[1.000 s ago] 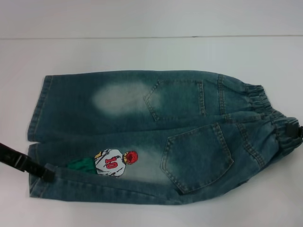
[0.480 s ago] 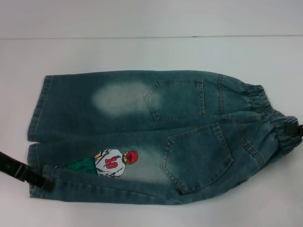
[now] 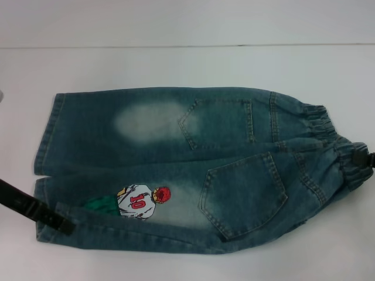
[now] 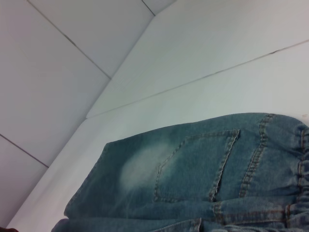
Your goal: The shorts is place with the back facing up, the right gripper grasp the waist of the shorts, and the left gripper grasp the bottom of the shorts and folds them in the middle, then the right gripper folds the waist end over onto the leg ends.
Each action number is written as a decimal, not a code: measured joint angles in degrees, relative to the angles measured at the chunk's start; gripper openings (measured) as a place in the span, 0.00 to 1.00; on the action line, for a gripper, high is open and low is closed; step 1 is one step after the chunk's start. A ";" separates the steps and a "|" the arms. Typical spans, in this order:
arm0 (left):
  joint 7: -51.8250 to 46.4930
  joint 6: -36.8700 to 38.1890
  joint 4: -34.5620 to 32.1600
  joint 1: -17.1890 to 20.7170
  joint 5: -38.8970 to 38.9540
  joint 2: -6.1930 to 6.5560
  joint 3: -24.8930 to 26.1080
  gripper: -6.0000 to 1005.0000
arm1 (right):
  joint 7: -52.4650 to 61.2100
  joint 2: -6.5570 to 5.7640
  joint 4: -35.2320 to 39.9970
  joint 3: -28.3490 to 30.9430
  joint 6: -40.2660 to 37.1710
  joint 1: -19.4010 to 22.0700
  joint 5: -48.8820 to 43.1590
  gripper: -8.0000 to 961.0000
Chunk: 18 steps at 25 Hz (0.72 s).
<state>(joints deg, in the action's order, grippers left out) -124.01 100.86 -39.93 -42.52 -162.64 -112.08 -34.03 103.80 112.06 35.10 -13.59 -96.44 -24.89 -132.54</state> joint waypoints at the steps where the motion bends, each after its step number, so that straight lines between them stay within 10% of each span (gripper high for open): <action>1: 0.00 0.05 0.02 -0.15 -0.10 -0.04 -0.04 0.62 | 0.00 0.00 -0.01 0.01 0.00 0.00 0.00 0.10; 18: 0.09 -0.56 0.01 -1.06 0.30 -0.48 -0.07 0.61 | -0.09 0.00 -0.03 -0.12 0.12 0.11 0.00 0.11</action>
<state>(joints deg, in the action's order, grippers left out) -123.93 100.30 -39.92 -43.58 -162.33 -112.56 -34.10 103.71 112.06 35.06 -13.71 -96.32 -24.78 -132.54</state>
